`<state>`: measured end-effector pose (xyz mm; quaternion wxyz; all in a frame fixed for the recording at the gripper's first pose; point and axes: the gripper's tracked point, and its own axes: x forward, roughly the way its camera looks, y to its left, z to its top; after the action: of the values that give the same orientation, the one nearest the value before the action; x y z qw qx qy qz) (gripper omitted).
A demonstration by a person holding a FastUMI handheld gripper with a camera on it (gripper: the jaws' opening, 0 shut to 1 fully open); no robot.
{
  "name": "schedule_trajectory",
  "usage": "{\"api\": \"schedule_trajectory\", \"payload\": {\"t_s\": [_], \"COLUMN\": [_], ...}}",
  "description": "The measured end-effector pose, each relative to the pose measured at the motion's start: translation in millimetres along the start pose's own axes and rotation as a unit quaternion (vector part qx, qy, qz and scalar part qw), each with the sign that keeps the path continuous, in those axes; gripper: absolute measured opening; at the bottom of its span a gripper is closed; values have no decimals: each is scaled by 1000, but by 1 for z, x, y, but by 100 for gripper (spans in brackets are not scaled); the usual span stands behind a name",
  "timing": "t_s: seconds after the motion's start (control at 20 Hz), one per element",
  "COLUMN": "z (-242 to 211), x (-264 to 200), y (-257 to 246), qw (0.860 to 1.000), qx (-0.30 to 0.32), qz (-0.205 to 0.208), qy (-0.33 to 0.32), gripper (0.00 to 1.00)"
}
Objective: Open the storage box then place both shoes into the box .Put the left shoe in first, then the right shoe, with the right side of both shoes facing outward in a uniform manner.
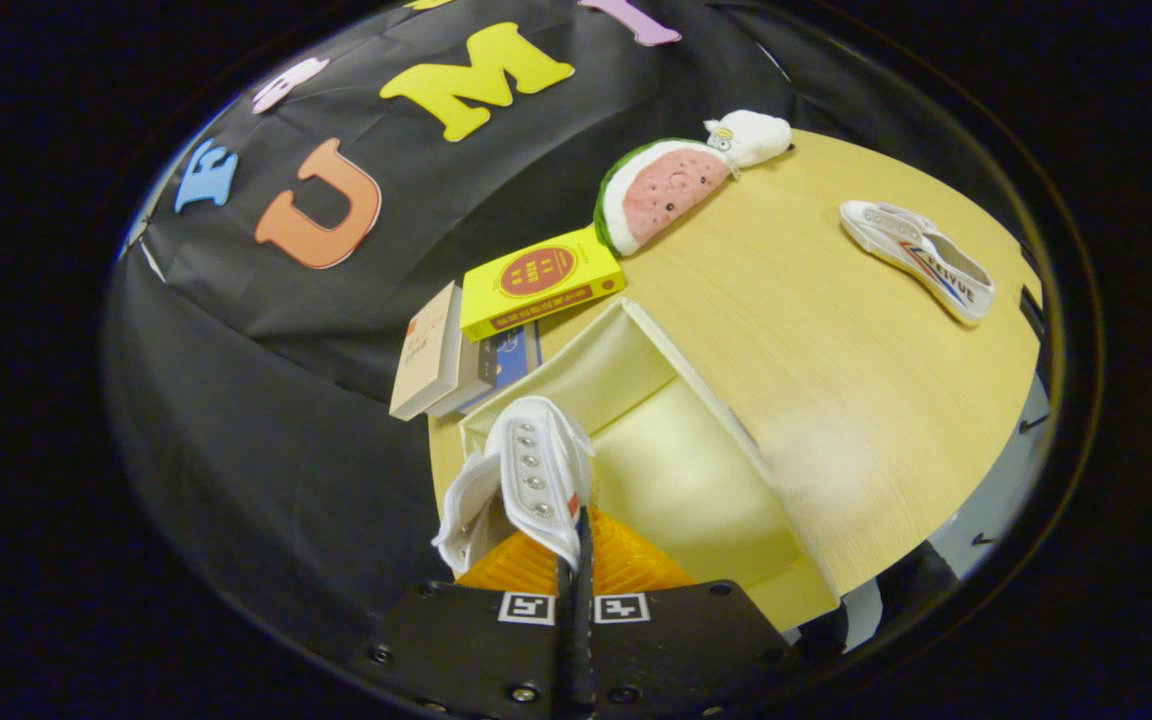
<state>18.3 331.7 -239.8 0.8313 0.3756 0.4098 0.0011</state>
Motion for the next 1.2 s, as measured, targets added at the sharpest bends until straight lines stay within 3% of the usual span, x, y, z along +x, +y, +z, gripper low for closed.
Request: {"api": "schedule_trajectory", "payload": {"t_s": [0.3, 0.5, 0.55, 0.8, 1.0, 1.2], "z": [-6, -15, -23, -19, 5, 42], "x": [23, 41, 42, 25, -7, -50], "y": [2, 8, 13, 19, 12, -1], "qw": [999, 999, 999, 998, 992, 976], "qx": [35, 9, -5, -52, -126, -206], "qz": [-17, -28, -18, 7, 16, 20], "qy": [8, 21, 31, 39, -3, -66], "gripper": [0, 0, 6, 90, 91, 90]}}
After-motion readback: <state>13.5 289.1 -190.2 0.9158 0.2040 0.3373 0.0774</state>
